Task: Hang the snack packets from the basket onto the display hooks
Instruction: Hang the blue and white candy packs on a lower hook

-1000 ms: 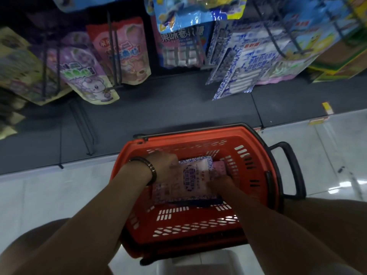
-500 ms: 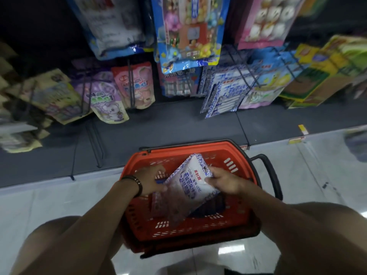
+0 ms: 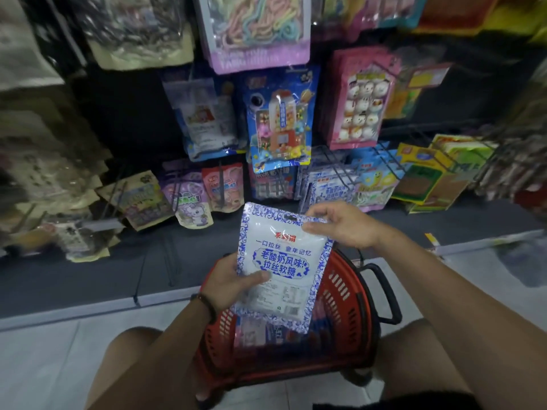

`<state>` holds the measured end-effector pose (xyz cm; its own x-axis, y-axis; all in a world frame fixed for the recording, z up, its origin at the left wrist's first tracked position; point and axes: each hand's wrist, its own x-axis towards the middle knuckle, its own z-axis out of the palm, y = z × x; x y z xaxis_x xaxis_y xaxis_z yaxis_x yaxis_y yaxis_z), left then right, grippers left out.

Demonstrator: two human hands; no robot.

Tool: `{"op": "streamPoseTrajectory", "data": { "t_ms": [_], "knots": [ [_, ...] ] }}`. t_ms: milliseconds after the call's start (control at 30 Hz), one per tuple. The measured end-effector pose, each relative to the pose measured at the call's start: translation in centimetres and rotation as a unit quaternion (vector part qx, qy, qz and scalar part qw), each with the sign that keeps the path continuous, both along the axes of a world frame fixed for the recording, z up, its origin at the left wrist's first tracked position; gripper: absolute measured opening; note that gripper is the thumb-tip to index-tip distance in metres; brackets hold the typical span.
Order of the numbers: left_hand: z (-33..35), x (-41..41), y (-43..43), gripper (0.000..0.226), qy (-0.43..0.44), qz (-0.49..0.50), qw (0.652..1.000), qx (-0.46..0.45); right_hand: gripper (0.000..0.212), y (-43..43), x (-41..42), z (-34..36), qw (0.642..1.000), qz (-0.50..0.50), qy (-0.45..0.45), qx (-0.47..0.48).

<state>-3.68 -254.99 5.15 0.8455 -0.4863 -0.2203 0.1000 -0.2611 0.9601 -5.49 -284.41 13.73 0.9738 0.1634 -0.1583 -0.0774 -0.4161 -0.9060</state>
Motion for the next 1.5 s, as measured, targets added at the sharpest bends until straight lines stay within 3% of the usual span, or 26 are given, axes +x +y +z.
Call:
{"op": "streamPoseTrajectory", "data": {
  "t_ms": [67,133,267,367,467,567,633,733,800,900,1000,1067,1167,1200,1267,1333,1500],
  "knots": [
    [1.0,-1.1,-0.6,0.035,-0.007,0.051,0.998,-0.031,0.036,0.2,-0.6,-0.7,0.984,-0.143,-0.01,0.105],
    [2.0,-1.9,-1.4,0.032,-0.011,0.098,0.994,-0.054,0.06,0.4,-1.7,-1.9,0.959,-0.196,0.05,0.2],
    [3.1,-2.2,-2.6,0.026,0.001,0.16,0.984,-0.082,0.045,2.1,-3.9,-4.5,0.97,-0.11,0.07,0.204],
    [3.9,-1.7,-3.0,0.026,-0.001,0.153,0.986,-0.069,0.033,3.2,-4.2,-5.5,0.959,-0.17,0.029,0.223],
    [4.8,-1.5,-3.4,0.055,-0.013,0.188,0.981,-0.038,0.032,3.8,-4.1,-4.9,0.955,-0.205,-0.001,0.217],
    [5.0,-2.1,-4.1,0.083,-0.128,0.299,0.943,0.074,0.032,4.5,-3.9,-4.3,0.948,-0.248,-0.037,0.195],
    [5.4,-2.7,-4.9,0.074,-0.174,0.26,0.948,0.06,0.029,5.5,-3.7,-3.7,0.949,-0.257,-0.089,0.16],
    [6.7,-3.6,-7.0,0.074,-0.091,0.17,0.98,-0.052,0.026,7.3,-3.7,-3.3,0.961,-0.222,-0.134,0.092],
    [7.2,-3.6,-7.8,0.071,-0.064,0.191,0.971,-0.128,0.029,8.7,-4.3,-2.8,0.972,-0.164,-0.143,0.082],
    [7.8,-2.8,-7.5,0.03,-0.098,0.268,0.95,-0.123,0.048,9.0,-4.9,-2.8,0.974,-0.116,-0.191,0.022],
    [8.0,-1.8,-6.2,0.011,-0.067,0.277,0.951,-0.12,0.041,7.2,-4.3,-2.1,0.961,-0.208,-0.183,0.0],
    [7.5,-0.8,-5.3,0.022,-0.039,0.243,0.963,-0.11,0.053,5.4,-3.7,-1.9,0.942,-0.294,-0.16,-0.019],
    [6.0,0.6,-4.2,0.086,-0.019,0.181,0.981,-0.071,0.075,3.3,-2.6,-1.5,0.945,-0.306,-0.111,-0.028],
    [6.0,1.0,-4.0,0.086,-0.019,0.162,0.984,-0.068,0.076,2.9,-2.4,-1.4,0.949,-0.299,-0.096,-0.018],
    [7.1,0.8,-4.3,0.056,-0.047,0.125,0.989,-0.064,0.072,2.5,-2.0,-1.2,0.953,-0.294,-0.076,0.004],
    [7.5,1.2,-5.0,0.042,-0.063,0.102,0.992,-0.051,0.063,2.1,-1.6,-1.5,0.949,-0.307,-0.073,0.024],
    [7.8,2.8,-7.0,0.055,-0.074,0.096,0.992,-0.026,0.051,0.9,-0.4,-3.0,0.942,-0.32,-0.089,0.053]
  ]
}}
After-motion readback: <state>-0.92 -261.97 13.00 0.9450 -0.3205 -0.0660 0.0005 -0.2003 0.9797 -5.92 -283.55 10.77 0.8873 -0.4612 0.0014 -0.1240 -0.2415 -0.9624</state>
